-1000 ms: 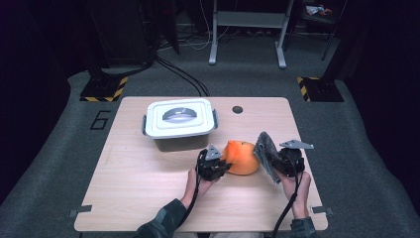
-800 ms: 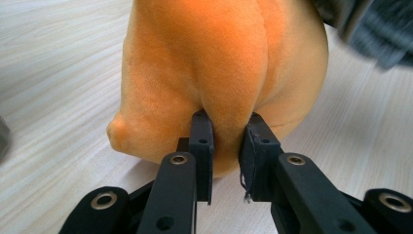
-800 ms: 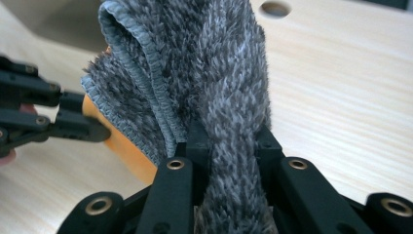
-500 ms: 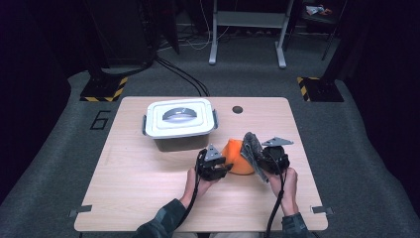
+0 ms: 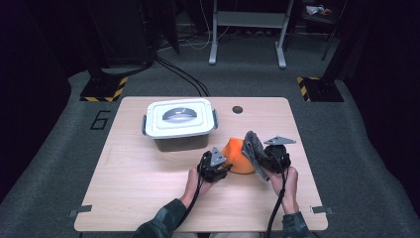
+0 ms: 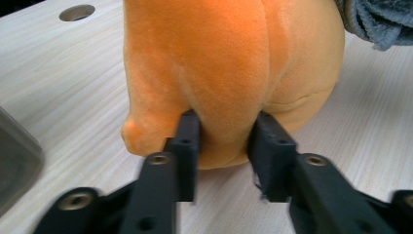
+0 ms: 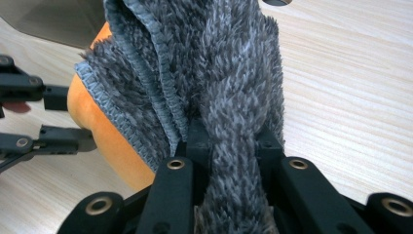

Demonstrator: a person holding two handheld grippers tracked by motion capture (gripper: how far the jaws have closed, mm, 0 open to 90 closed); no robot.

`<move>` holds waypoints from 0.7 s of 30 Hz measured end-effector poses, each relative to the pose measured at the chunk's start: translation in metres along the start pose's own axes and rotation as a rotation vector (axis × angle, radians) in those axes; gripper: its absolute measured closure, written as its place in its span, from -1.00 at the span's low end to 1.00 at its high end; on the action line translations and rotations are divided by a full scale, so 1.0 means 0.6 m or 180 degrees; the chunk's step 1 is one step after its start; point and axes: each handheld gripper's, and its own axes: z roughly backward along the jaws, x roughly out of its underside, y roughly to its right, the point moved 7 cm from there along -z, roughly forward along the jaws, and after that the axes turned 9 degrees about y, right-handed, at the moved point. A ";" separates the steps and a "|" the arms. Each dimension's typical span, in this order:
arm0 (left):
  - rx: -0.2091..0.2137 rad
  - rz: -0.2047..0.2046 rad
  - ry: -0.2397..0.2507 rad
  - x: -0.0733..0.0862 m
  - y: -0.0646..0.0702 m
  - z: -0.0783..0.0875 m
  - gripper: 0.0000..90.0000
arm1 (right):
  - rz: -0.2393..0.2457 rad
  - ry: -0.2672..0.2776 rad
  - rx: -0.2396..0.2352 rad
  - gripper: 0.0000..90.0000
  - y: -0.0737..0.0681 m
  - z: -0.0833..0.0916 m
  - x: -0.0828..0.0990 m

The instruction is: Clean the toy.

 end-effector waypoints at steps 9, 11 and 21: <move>-0.0005 0.0163 0.0067 -0.012 0.003 0.010 0.76 | 0.0004 0.0092 0.0075 0.67 0.000 0.017 -0.009; -0.0006 0.0200 0.0045 -0.016 0.004 0.014 0.77 | 0.0028 0.0136 0.0065 0.67 -0.007 0.033 -0.018; 0.0124 0.0461 0.0009 -0.029 0.022 0.028 0.77 | 0.0361 0.0015 -0.0021 0.66 -0.071 0.023 -0.032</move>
